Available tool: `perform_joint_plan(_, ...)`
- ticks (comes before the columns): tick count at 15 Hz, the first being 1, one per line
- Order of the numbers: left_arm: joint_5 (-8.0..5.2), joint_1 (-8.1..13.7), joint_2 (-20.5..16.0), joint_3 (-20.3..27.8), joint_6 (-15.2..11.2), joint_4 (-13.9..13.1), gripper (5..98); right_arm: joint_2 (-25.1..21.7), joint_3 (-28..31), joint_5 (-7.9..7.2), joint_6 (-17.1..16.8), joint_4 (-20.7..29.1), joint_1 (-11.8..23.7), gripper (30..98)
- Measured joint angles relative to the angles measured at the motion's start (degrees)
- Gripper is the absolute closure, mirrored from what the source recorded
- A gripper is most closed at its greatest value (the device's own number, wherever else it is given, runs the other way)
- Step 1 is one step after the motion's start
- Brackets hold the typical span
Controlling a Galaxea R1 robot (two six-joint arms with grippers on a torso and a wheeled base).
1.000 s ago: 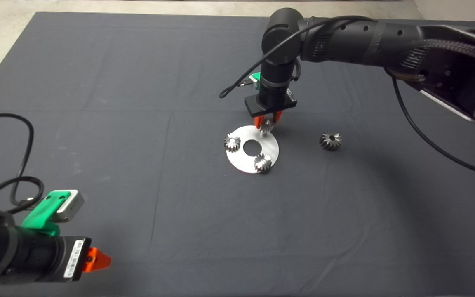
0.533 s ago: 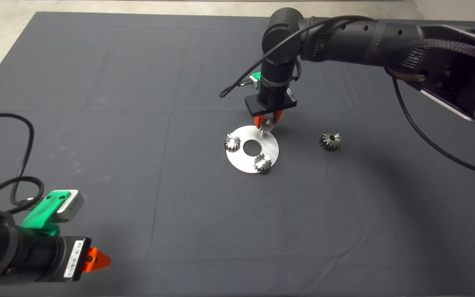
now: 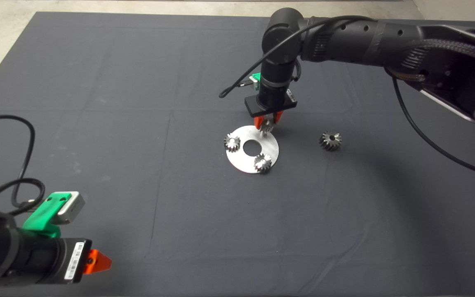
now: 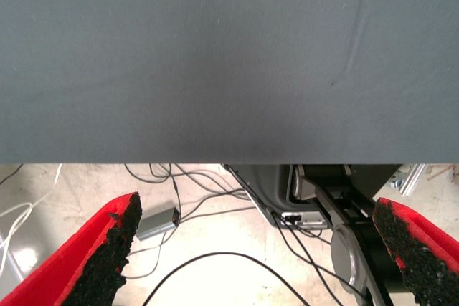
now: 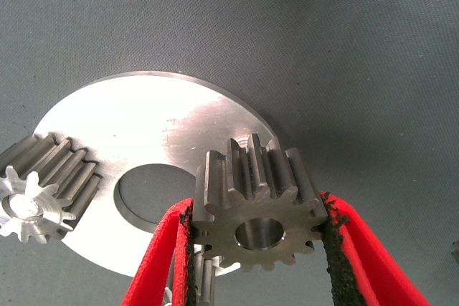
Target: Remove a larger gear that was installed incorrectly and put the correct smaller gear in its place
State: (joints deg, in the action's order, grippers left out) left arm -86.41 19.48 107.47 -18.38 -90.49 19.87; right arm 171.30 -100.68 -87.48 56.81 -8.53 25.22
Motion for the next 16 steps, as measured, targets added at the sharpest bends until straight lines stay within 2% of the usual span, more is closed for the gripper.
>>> perform_joint_plan(3,0.00,-1.7,0.0,0.0,-0.1,1.4,19.7,0.0,0.0,0.02,0.0,0.0,0.0,93.6)
perform_joint_plan(16,0.00,-1.9,0.0,0.0,-0.1,2.2,19.7,0.0,0.0,0.02,0.0,0.0,-0.3,93.6)
